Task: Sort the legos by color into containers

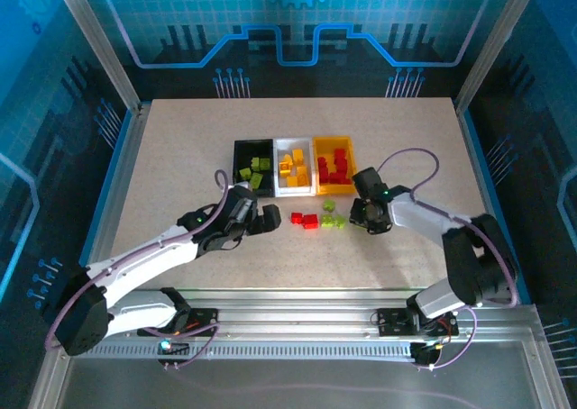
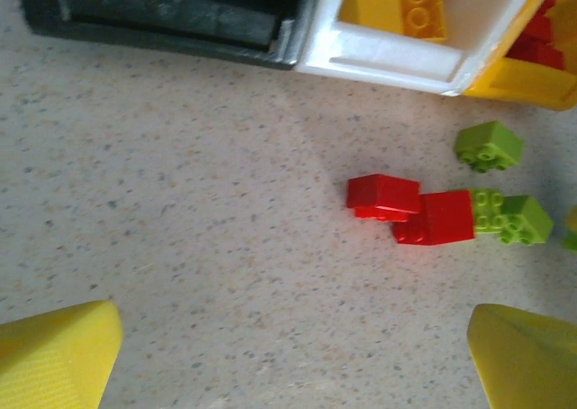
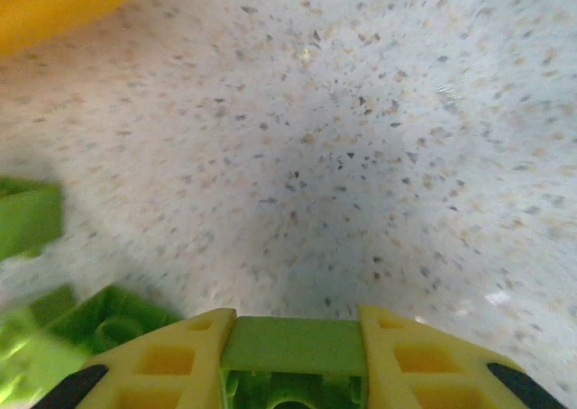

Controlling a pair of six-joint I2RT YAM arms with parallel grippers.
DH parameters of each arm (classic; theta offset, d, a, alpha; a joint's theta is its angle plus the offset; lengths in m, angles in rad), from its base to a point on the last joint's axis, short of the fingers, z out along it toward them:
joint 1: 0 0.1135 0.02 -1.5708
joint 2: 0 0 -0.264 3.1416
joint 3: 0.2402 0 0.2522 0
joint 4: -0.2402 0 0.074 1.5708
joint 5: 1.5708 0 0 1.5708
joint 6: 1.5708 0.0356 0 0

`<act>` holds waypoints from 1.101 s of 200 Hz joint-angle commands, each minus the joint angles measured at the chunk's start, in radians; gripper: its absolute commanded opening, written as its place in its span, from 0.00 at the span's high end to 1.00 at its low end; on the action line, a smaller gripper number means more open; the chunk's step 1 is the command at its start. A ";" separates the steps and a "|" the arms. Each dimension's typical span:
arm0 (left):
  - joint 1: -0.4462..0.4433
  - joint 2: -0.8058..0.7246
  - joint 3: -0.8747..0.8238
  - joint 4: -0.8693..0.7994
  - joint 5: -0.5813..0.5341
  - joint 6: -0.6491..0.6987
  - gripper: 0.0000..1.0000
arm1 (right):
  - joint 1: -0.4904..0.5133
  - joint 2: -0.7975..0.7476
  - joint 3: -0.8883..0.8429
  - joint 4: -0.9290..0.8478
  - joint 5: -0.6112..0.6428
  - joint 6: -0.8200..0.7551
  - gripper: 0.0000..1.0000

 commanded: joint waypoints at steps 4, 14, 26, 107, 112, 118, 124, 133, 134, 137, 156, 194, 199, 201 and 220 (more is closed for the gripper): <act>0.002 -0.062 -0.050 -0.074 -0.071 -0.035 0.01 | 0.020 -0.104 0.057 -0.067 -0.005 -0.125 0.70; 0.006 -0.080 -0.071 -0.095 -0.090 -0.052 0.01 | 0.061 -0.093 0.126 -0.074 -0.012 -0.155 0.70; 0.010 -0.099 -0.094 -0.122 -0.108 -0.072 0.01 | 0.121 -0.049 0.201 -0.061 -0.026 -0.193 0.70; 0.024 -0.250 -0.198 -0.206 -0.096 -0.132 0.01 | 0.354 0.612 0.962 -0.070 -0.103 -0.317 0.69; 0.025 -0.258 -0.201 -0.209 -0.095 -0.129 0.01 | 0.356 0.651 1.007 -0.077 -0.106 -0.317 0.69; 0.026 -0.266 -0.204 -0.212 -0.093 -0.128 0.01 | 0.359 0.693 1.058 -0.086 -0.111 -0.318 0.69; 0.028 -0.273 -0.206 -0.215 -0.092 -0.128 0.01 | 0.360 0.734 1.108 -0.099 -0.112 -0.317 0.68; 0.028 -0.280 -0.208 -0.217 -0.091 -0.122 0.01 | 0.359 0.794 1.186 -0.127 -0.114 -0.314 0.68; 0.028 -0.280 -0.208 -0.218 -0.090 -0.123 0.01 | 0.360 0.801 1.194 -0.129 -0.113 -0.314 0.67; 0.029 -0.283 -0.209 -0.218 -0.090 -0.122 0.01 | 0.359 0.819 1.220 -0.141 -0.110 -0.313 0.67; 0.031 -0.287 -0.209 -0.222 -0.087 -0.117 0.01 | 0.359 0.919 1.350 -0.190 -0.111 -0.315 0.59; 0.034 -0.296 -0.209 -0.216 -0.087 -0.115 0.01 | 0.361 0.851 1.338 -0.163 -0.103 -0.324 0.34; 0.035 -0.296 -0.209 -0.212 -0.085 -0.112 0.01 | 0.361 0.820 1.311 -0.149 -0.102 -0.325 0.33; 0.035 -0.297 -0.209 -0.211 -0.087 -0.112 0.01 | 0.361 0.809 1.298 -0.145 -0.101 -0.324 0.33; 0.035 -0.296 -0.204 -0.198 -0.084 -0.111 0.01 | 0.361 0.676 1.157 -0.083 -0.091 -0.321 0.30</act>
